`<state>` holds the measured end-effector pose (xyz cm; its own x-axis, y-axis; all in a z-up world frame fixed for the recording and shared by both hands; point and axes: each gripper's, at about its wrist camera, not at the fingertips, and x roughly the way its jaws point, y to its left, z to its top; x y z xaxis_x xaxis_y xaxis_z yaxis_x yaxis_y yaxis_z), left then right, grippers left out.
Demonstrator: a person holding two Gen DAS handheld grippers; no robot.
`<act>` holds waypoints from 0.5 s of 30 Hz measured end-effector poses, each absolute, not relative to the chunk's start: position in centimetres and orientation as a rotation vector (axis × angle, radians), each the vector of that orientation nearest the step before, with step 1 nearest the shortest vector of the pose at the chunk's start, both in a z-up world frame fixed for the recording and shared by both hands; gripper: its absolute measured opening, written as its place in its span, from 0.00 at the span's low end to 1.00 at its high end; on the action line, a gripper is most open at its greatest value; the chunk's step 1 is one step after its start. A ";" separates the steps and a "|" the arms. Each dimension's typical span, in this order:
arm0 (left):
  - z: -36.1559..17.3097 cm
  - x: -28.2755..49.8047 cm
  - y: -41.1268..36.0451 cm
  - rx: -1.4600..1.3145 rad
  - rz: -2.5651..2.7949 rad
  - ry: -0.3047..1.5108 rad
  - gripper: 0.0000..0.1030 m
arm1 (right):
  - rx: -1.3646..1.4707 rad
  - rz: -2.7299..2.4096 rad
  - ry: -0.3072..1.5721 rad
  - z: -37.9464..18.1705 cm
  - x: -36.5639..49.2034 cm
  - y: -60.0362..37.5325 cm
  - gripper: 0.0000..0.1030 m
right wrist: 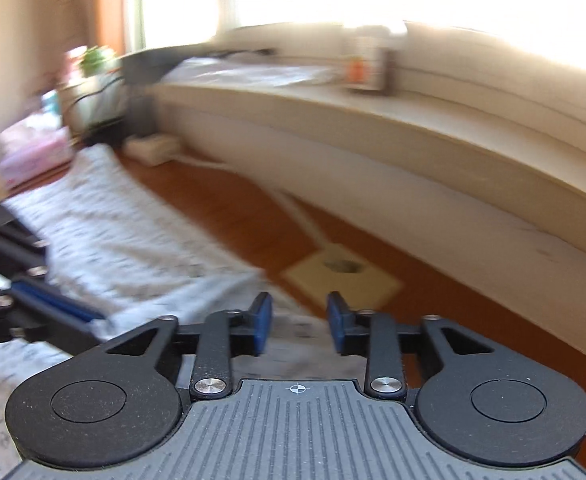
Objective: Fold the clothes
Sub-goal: 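Close and reopen the left tool near the right tool over the cloth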
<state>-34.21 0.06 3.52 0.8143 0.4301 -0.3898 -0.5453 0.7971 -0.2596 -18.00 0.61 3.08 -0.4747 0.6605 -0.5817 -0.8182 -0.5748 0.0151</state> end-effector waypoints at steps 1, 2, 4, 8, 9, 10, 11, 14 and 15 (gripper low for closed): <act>3.6 -34.4 0.2 -0.384 0.537 0.319 0.06 | -0.682 2.121 0.360 2.9 -18.5 0.6 0.32; 3.6 -34.5 0.3 -0.394 0.541 0.316 0.06 | -0.683 2.134 0.363 2.8 -18.8 0.5 0.31; 3.8 -34.9 0.5 -0.404 0.564 0.311 0.20 | -0.660 2.150 0.383 2.8 -18.7 0.3 0.32; 4.5 -36.4 1.6 -0.379 0.695 0.325 0.26 | -0.623 2.163 0.412 2.9 -18.0 -0.1 0.32; 4.6 -36.7 2.1 -0.371 0.734 0.337 0.26 | -0.618 2.159 0.417 3.0 -17.8 -0.1 0.32; 4.6 -37.0 2.5 -0.353 0.780 0.358 0.26 | -0.607 2.160 0.432 3.1 -17.7 -0.2 0.32; 4.5 -37.1 3.0 -0.329 0.831 0.386 0.26 | -0.588 2.164 0.457 3.3 -17.5 -0.2 0.32; 3.8 -37.9 4.6 -0.369 0.887 0.416 0.26 | -0.560 2.178 0.521 3.6 -17.9 0.0 0.33; 3.5 -38.1 5.0 -0.402 0.882 0.418 0.26 | -0.563 2.182 0.535 3.7 -18.2 0.0 0.35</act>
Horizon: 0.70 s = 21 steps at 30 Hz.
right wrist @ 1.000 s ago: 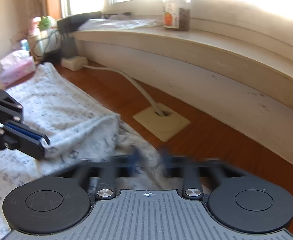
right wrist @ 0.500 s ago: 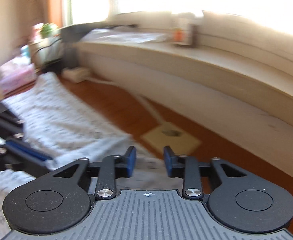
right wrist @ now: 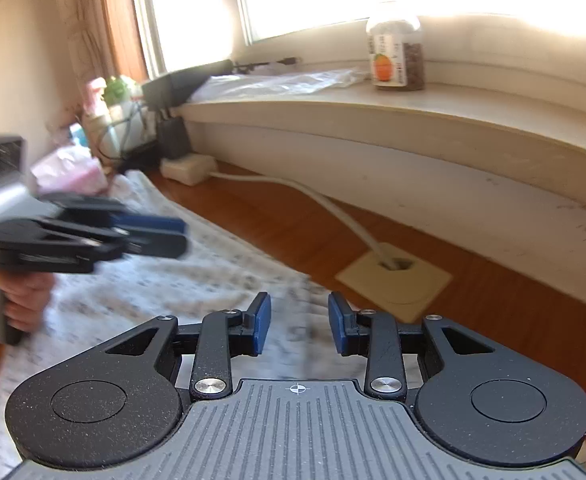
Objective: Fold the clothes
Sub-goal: 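Close and reopen the left tool near the right tool over the cloth, then pinch a fold of the printed cloth with the right tool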
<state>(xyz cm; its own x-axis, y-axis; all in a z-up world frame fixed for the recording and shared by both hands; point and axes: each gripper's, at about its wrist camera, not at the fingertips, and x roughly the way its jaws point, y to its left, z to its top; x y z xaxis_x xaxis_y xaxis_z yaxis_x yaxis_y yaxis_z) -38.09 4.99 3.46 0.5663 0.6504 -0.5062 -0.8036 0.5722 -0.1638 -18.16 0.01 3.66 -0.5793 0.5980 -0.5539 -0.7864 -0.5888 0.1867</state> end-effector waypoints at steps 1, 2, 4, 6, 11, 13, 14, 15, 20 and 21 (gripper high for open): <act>3.2 -38.3 5.4 -0.435 0.877 0.420 0.26 | -0.574 2.177 0.544 3.6 -18.6 0.1 0.39; 3.0 -38.4 5.7 -0.453 0.876 0.419 0.26 | -0.590 2.165 0.548 3.6 -19.1 0.2 0.40; 2.9 -38.6 5.9 -0.467 0.883 0.414 0.26 | -0.593 2.153 0.576 3.4 -19.7 0.4 0.42; 2.7 -38.8 6.1 -0.489 0.894 0.411 0.26 | -0.577 2.159 0.608 3.2 -19.9 0.7 0.45; 2.5 -39.6 6.5 -0.534 0.916 0.397 0.26 | -0.540 2.205 0.589 3.4 -19.8 -0.1 0.07; 2.6 -39.7 6.4 -0.538 0.922 0.391 0.26 | -0.510 2.282 0.552 4.2 -19.7 -1.3 0.06; 2.6 -39.8 6.4 -0.538 0.924 0.389 0.26 | -0.506 2.331 0.539 4.6 -19.7 -2.1 0.06; 2.6 -39.8 6.5 -0.539 0.925 0.388 0.26 | -0.521 2.372 0.530 4.9 -19.9 -2.9 0.06; 2.6 -39.8 6.5 -0.548 0.931 0.389 0.26 | -0.692 2.424 0.463 4.9 -21.5 -5.7 0.12; 2.7 -39.8 6.5 -0.549 0.932 0.389 0.26 | -0.691 2.422 0.458 5.0 -21.3 -5.9 0.14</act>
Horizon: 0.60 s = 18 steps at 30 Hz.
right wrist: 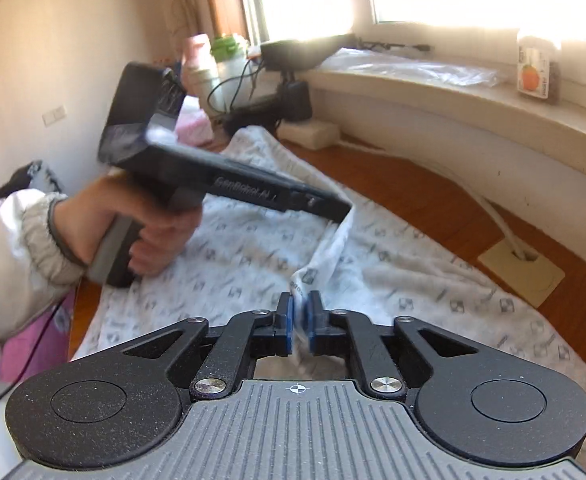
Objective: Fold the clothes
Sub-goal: 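Pinch a fold of the printed cloth with the right tool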
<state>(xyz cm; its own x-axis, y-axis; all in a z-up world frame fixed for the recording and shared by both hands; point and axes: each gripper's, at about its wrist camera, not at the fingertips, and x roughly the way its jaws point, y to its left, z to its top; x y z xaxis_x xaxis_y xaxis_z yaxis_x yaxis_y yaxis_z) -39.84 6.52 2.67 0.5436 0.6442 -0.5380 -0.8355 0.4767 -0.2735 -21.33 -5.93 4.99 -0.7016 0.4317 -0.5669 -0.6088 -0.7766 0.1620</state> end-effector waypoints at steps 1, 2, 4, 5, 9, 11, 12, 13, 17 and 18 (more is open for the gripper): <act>2.7 -39.9 6.5 -0.549 0.933 0.388 0.26 | -0.677 2.418 0.452 5.2 -21.0 -6.0 0.19; 2.7 -39.9 6.5 -0.549 0.935 0.387 0.26 | -0.653 2.410 0.446 5.6 -20.5 -6.0 0.22; 2.7 -39.9 6.5 -0.552 0.939 0.386 0.26 | -0.601 2.378 0.431 6.3 -19.6 -5.8 0.26; 2.8 -40.0 6.5 -0.553 0.941 0.384 0.26 | -0.582 2.350 0.419 6.5 -19.2 -5.4 0.27; 2.8 -40.1 6.4 -0.557 0.944 0.379 0.26 | -0.598 2.242 0.373 6.4 -19.1 -2.6 0.27; 2.9 -40.1 6.4 -0.555 0.944 0.374 0.26 | -0.667 2.222 0.355 5.4 -20.1 -0.8 0.27; 2.9 -40.2 6.4 -0.555 0.945 0.370 0.26 | -0.695 2.213 0.356 4.9 -20.6 0.0 0.27; 2.9 -40.2 6.4 -0.557 0.945 0.369 0.26 | -0.697 2.216 0.386 4.5 -20.8 0.7 0.27; 2.9 -40.3 6.6 -0.570 0.945 0.371 0.26 | -0.641 2.276 0.500 4.1 -20.8 1.3 0.35; 2.9 -40.3 6.6 -0.572 0.942 0.374 0.26 | -0.638 2.270 0.495 4.1 -20.8 1.2 0.39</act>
